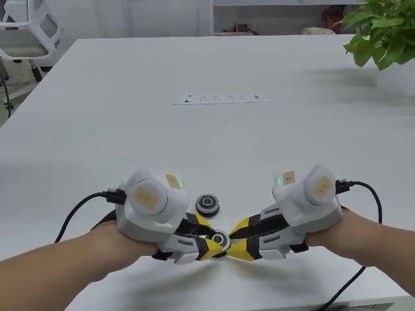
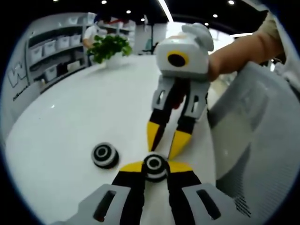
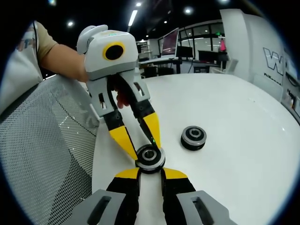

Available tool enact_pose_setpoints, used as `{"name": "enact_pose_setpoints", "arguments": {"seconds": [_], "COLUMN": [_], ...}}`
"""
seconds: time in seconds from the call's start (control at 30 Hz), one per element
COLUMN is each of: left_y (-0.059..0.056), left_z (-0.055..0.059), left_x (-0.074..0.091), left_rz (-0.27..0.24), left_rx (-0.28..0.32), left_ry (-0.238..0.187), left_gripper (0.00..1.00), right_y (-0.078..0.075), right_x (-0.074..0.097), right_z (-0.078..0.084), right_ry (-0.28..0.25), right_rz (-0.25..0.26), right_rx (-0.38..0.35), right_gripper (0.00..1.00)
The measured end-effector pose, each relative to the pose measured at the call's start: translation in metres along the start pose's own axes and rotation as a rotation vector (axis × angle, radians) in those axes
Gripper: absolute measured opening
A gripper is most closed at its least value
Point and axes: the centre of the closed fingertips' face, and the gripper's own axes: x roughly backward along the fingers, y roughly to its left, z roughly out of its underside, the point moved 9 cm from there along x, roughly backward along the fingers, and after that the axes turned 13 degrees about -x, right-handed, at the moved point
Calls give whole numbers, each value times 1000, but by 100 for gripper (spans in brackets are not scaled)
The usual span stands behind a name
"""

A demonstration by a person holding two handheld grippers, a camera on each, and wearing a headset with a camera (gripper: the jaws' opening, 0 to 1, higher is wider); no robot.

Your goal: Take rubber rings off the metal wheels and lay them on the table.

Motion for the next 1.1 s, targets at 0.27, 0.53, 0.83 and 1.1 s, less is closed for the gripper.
{"name": "enact_pose_setpoints", "arguments": {"seconds": [0.27, 0.53, 0.83, 1.1], "left_y": [-2, -2, -2, -2], "left_z": [2, 2, 2, 2], "left_x": [-1, -1, -1, -1], "left_rz": [-26, -33, -44, -50], "left_rx": [-16, -14, -21, -28], "left_ry": [-8, -17, -17, -12], "left_gripper": [14, 13, 13, 12], "right_y": [0, -1, -2, -5], "right_x": [0, 1, 2, 7], "right_z": [2, 5, 7, 8], "right_ry": [-12, -22, -26, -68], "right_rz": [-8, -17, -20, -31], "right_rx": [-34, -68, -130, -268], "right_gripper": [14, 10, 1, 0]}}
